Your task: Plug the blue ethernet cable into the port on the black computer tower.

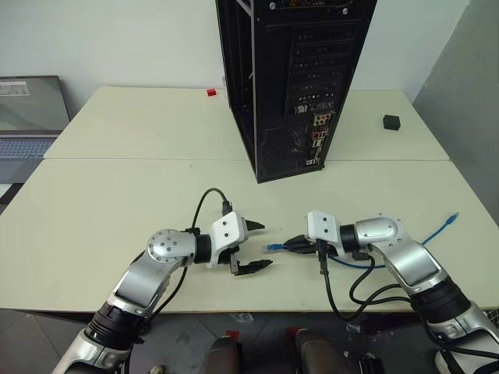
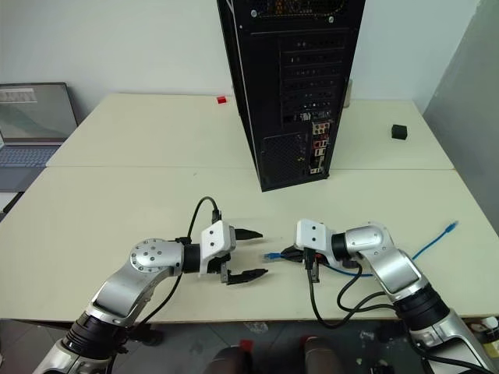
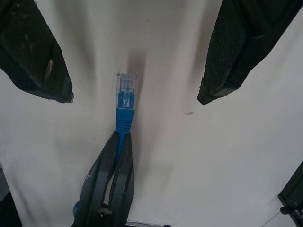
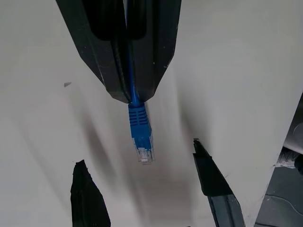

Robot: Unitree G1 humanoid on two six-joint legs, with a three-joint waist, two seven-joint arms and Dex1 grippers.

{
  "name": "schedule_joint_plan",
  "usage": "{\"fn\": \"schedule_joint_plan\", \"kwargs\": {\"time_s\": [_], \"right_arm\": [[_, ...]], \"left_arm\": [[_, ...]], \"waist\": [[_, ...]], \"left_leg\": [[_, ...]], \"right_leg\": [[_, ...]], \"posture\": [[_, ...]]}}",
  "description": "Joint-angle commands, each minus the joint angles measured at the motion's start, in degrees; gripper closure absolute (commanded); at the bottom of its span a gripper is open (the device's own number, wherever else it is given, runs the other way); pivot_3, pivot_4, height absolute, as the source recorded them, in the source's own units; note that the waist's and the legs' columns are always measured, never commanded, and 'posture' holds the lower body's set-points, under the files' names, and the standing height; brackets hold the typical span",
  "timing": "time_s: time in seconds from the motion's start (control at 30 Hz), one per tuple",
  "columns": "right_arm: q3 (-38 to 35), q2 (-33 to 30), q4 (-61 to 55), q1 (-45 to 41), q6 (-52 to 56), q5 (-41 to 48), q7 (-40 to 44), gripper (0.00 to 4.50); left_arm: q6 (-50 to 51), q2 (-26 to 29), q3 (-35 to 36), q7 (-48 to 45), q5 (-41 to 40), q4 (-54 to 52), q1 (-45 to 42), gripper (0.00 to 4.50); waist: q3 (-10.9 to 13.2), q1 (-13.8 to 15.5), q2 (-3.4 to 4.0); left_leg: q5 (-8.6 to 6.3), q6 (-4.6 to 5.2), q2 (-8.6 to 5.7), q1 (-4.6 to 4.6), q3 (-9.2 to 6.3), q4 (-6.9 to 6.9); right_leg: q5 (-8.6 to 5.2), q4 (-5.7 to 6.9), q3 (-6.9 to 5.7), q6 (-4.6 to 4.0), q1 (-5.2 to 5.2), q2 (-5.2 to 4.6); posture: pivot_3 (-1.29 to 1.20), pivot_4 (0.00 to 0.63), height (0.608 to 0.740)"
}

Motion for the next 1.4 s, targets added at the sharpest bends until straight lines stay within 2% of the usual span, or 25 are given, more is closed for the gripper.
{"fn": "schedule_joint_plan", "kwargs": {"time_s": [0.03,0.47,0.63,0.83,0.9,0.93,1.13,1.2,1.4], "right_arm": [[-0.72,0.00,-1.80,-1.44,0.13,0.41,0.22,4.50],[-0.22,0.07,-2.36,-2.25,0.16,0.39,0.61,4.50],[-0.03,0.00,-2.53,-2.49,0.06,0.38,0.73,4.50],[0.03,0.00,-2.35,-2.63,-0.99,0.04,0.63,4.50],[0.20,-0.44,-2.16,-3.02,-1.97,-0.53,1.04,4.01],[0.11,-0.53,-2.15,-3.10,-1.76,-0.35,1.29,3.94],[-1.85,-2.19,-3.74,-4.32,0.77,2.12,3.66,2.45],[-4.37,-3.69,-5.41,-4.65,4.11,4.80,4.48,2.15],[-12.66,-3.29,-10.63,-3.03,20.22,17.43,1.48,0.54]], "left_arm": [[-2.15,-0.06,0.32,0.06,1.21,0.32,-0.54,0.51],[-3.50,-1.83,0.02,0.21,2.55,1.76,-0.42,3.21],[-3.85,-2.08,-0.08,0.15,2.92,1.99,-0.41,4.07],[-4.80,-2.54,-0.02,0.38,3.58,2.57,-0.26,4.19],[-6.75,-2.44,0.12,0.62,4.41,3.35,0.05,4.19],[-7.56,-2.36,0.16,0.57,4.68,3.67,0.20,4.19],[-16.85,-2.52,0.72,1.28,7.16,5.70,1.17,4.19],[-25.98,-2.02,0.44,4.22,11.85,7.54,1.57,4.19],[-53.17,-1.60,0.87,20.44,28.73,14.69,2.16,4.19]], "waist": [[0.00,0.00,0.00],[0.00,-0.01,0.00],[0.00,-0.01,0.00],[0.00,0.00,0.00],[0.00,-0.01,0.00],[0.00,-0.01,0.00],[0.00,0.02,0.00],[0.00,0.05,0.00],[0.00,0.15,0.00]], "left_leg": [[0.00,0.00,0.00,0.00,-0.01,0.00],[0.00,0.00,0.00,0.00,-0.01,0.00],[0.00,0.00,0.00,0.00,-0.01,0.00],[0.00,0.00,0.00,0.00,-0.02,0.00],[0.00,0.00,0.00,0.00,-0.02,0.00],[0.00,0.00,0.00,0.00,-0.01,0.00],[0.00,0.00,0.00,0.00,-0.02,0.00],[0.00,0.00,0.00,-0.01,-0.03,0.00],[0.00,0.00,-0.01,-0.01,-0.08,-0.01]], "right_leg": [[0.00,0.00,0.00,0.00,0.00,0.00],[0.00,0.00,-0.01,0.00,0.00,0.00],[0.00,0.00,-0.01,0.00,0.00,0.00],[0.00,0.00,-0.01,0.00,0.00,0.00],[0.00,0.00,-0.01,0.00,0.00,0.00],[0.00,0.00,-0.01,0.00,0.00,0.00],[0.00,0.00,-0.01,-0.01,0.00,-0.02],[0.00,0.00,-0.02,0.00,0.00,-0.03],[0.01,-0.02,-0.06,-0.02,0.00,-0.37]], "posture": [[0.00,0.150,0.740],[0.00,0.150,0.740],[0.00,0.150,0.740],[0.00,0.150,0.740],[0.00,0.150,0.740],[0.00,0.150,0.740],[0.00,0.150,0.740],[0.00,0.150,0.740],[0.00,0.150,0.740]]}}
